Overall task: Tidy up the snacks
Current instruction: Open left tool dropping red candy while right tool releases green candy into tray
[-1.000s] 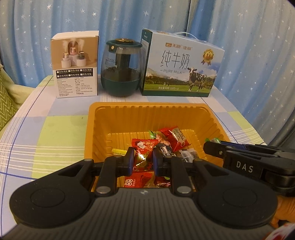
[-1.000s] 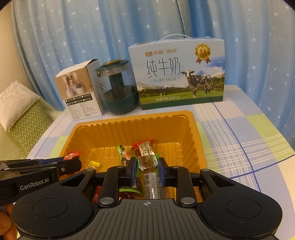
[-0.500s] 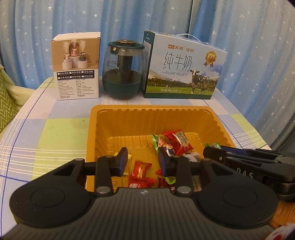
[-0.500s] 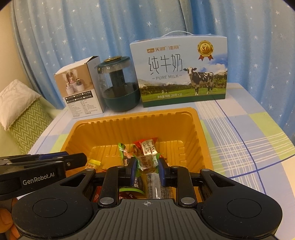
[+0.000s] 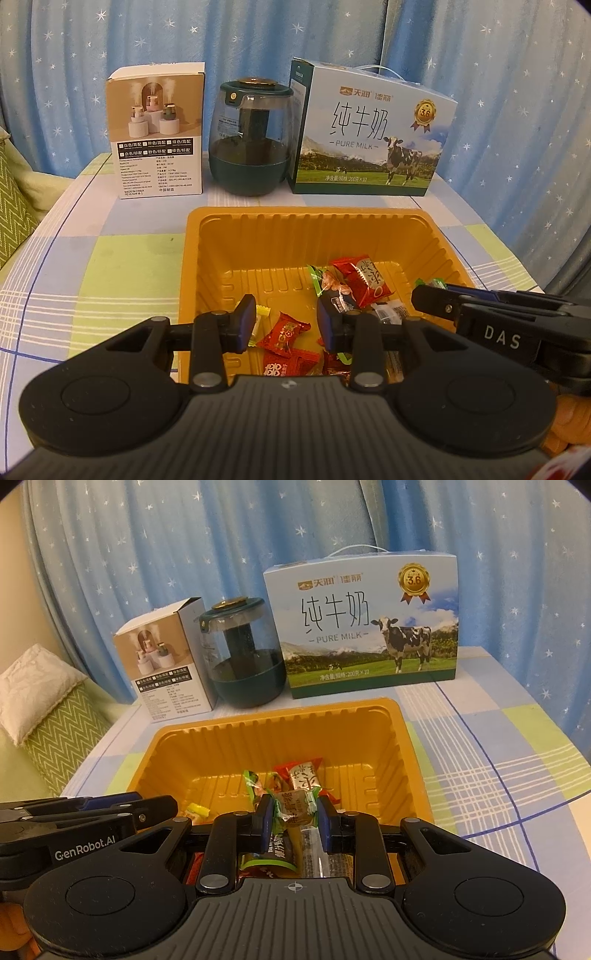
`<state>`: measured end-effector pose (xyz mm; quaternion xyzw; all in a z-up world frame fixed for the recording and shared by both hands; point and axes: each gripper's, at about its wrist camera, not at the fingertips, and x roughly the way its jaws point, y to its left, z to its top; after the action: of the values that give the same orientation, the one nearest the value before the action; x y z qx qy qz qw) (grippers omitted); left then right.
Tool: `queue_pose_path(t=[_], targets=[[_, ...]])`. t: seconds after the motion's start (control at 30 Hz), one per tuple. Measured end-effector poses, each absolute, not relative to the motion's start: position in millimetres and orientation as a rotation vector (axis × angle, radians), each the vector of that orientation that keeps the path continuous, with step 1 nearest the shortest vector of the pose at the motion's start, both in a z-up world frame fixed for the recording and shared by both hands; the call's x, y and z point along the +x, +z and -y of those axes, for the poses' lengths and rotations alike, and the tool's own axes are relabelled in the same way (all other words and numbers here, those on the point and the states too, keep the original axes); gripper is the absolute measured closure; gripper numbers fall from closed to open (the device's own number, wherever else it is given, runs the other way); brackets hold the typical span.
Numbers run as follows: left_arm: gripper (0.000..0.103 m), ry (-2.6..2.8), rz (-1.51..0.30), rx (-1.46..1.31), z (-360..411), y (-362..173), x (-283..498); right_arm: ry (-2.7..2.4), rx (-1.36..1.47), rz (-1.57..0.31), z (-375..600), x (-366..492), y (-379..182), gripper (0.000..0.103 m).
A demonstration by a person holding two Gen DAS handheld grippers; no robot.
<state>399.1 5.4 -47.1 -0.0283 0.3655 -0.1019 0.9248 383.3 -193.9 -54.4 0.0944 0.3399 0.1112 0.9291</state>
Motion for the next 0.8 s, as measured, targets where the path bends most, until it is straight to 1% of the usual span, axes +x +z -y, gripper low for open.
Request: queue_pose_path(t=[0.17, 0.23, 0.27, 0.3, 0.53, 0.73, 0.8], targets=[[0.071, -0.211, -0.751, -0.052, -4, -46, 398, 0.248, 0.215, -0.677, 196, 383, -54, 0.077], [0.069, -0.210, -0.752, -0.051, -4, -46, 399, 0.251, 0.231, -0.674, 198, 384, -55, 0.066], [0.069, -0.208, -0.754, -0.052, -4, -47, 399, 0.246, 0.245, -0.664, 201, 383, -55, 0.053], [0.069, -0.207, -0.755, -0.054, -4, -47, 399, 0.244, 0.258, -0.661, 203, 383, -55, 0.051], [0.066, -0.198, -0.755, -0.045, -4, -48, 399, 0.208, 0.256, -0.663, 208, 385, -55, 0.051], [0.058, -0.187, -0.760, -0.035, -4, -49, 398, 0.190, 0.227, -0.667, 208, 383, -55, 0.051], [0.052, -0.184, -0.758, -0.030, -4, -48, 397, 0.190, 0.224, -0.665, 209, 382, -54, 0.051]])
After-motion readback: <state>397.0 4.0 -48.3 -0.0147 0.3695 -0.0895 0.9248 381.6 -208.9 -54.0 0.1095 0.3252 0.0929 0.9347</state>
